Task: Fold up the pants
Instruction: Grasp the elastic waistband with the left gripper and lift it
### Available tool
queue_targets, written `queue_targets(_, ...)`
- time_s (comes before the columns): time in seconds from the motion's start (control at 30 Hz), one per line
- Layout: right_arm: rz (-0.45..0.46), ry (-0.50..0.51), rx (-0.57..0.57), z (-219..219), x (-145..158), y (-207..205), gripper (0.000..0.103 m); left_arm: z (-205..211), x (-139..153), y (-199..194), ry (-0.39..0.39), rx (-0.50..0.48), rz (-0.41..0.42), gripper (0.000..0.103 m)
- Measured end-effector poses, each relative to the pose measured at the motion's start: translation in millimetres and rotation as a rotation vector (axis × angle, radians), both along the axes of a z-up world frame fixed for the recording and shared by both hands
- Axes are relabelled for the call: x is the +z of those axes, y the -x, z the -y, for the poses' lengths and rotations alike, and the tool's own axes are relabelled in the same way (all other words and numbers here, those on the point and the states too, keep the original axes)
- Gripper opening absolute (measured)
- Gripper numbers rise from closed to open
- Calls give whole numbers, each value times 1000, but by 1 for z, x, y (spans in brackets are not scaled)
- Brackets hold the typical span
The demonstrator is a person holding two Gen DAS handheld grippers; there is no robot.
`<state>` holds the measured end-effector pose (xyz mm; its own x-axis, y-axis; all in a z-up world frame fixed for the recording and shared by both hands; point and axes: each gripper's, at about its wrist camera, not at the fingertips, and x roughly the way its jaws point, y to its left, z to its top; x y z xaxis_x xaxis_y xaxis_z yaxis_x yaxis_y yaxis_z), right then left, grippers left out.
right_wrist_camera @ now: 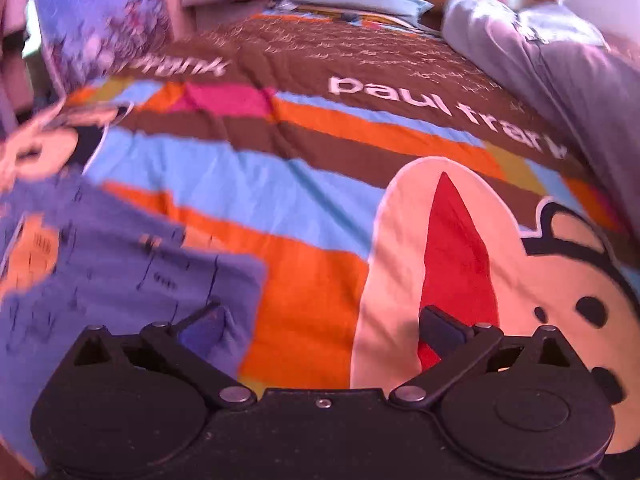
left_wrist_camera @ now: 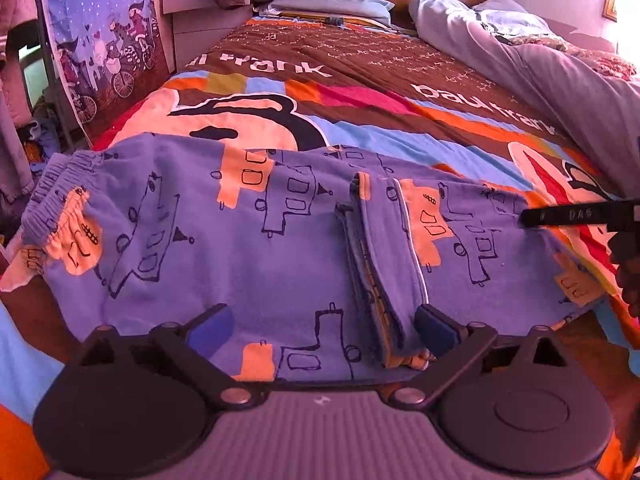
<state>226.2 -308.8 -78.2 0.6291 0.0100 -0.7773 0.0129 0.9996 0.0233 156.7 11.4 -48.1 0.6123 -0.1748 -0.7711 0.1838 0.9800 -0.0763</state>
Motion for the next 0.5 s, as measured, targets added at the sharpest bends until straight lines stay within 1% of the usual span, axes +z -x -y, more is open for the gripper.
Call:
queue_targets(0.03, 16, -6, -35, -1, 6, 4, 99, 0, 0, 0, 2, 0, -1, 101)
queue_targets(0.07, 44, -6, -46, -5, 14, 9, 97, 0, 0, 0, 1, -3, -1, 101)
queue_targets(0.1, 70, -15, -18, -11, 22, 14, 97, 1, 0, 0, -2, -7, -2, 102)
queue_targets(0.2, 134, -6, 146, -43, 43, 20, 100, -1, 1, 2, 7, -4, 5, 102)
queue_targets(0.27, 146, 5, 248, -68, 48, 15, 101, -8, 5, 7, 37, 28, 27, 102)
queue_targets(0.33, 116, -46, 339, -88, 45, -1, 101, -18, 9, 12, 70, 73, 44, 102)
queue_targets(0.4, 58, -140, 406, -107, 36, -23, 101, -31, 13, 18, 101, 111, 38, 102)
queue_targets(0.43, 32, -148, 423, -119, 31, -29, 101, -38, 16, 21, 108, 128, 39, 102)
queue_targets(0.5, -2, -46, 422, -149, 19, -38, 102, -54, 22, 33, 120, 164, 63, 102)
